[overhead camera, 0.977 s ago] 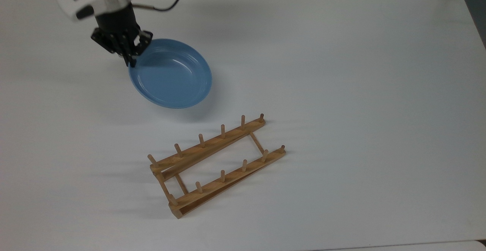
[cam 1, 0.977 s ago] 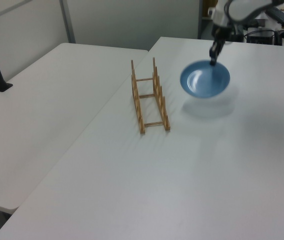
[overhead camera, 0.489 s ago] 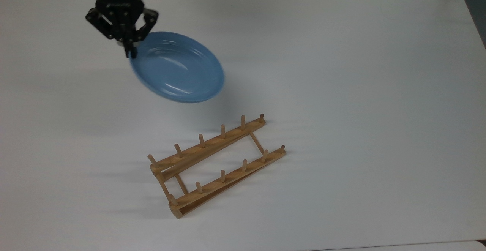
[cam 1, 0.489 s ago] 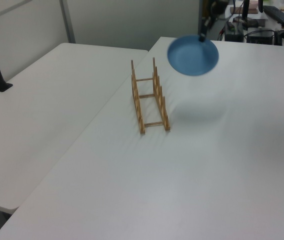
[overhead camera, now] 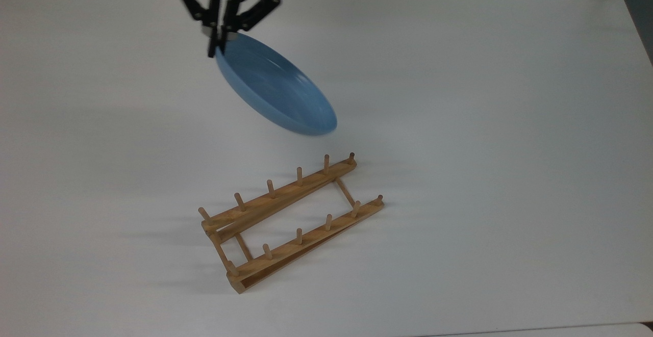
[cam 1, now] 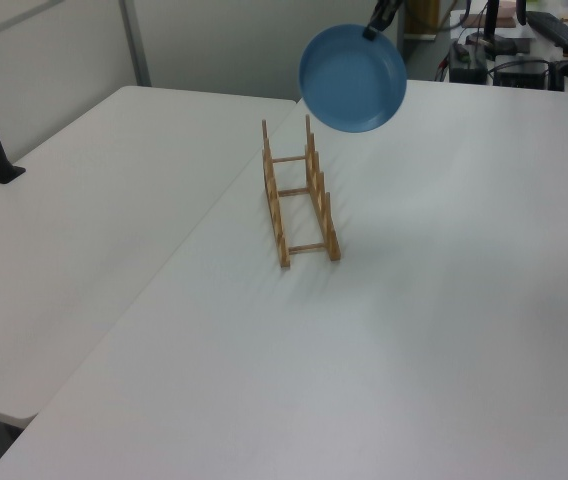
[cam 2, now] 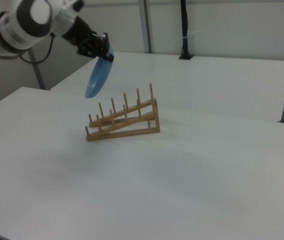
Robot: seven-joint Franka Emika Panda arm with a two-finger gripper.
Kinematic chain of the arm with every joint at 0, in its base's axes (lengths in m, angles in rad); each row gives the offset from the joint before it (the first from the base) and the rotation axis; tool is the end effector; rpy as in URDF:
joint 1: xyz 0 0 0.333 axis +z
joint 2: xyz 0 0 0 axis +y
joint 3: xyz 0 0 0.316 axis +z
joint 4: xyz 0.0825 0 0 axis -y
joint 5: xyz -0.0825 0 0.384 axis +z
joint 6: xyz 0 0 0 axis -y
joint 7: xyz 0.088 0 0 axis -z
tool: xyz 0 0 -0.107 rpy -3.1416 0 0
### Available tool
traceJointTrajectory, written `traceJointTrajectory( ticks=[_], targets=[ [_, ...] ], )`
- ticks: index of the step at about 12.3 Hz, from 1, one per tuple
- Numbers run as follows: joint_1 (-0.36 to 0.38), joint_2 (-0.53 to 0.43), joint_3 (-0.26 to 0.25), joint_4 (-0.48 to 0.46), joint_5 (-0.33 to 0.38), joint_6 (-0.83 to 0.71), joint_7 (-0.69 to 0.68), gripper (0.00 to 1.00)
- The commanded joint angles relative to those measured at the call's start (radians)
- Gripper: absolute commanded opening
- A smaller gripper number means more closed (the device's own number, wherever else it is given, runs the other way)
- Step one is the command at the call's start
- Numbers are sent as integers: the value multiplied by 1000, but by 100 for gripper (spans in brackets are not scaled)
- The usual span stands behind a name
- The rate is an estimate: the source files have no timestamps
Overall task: Place plate in plate rack
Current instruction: 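Lift the plate by its rim and tilt it upright, then carry the upright plate over the wooden rack's pegs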
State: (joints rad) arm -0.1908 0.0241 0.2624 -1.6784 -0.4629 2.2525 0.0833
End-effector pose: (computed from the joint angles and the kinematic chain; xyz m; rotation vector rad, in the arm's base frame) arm 0.6121 0.0296 0.6364 2.6405 0.2374 0.7891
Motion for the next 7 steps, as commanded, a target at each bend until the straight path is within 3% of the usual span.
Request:
traceJointTrajectory(
  ticks=[1, 4, 7],
  targets=[
    [5, 17, 101, -60, -410, 26, 380, 0],
    [46, 78, 129, -63, -625, 16, 568, 0],
    [80, 131, 129, -70, -778, 9, 691, 0]
  ],
)
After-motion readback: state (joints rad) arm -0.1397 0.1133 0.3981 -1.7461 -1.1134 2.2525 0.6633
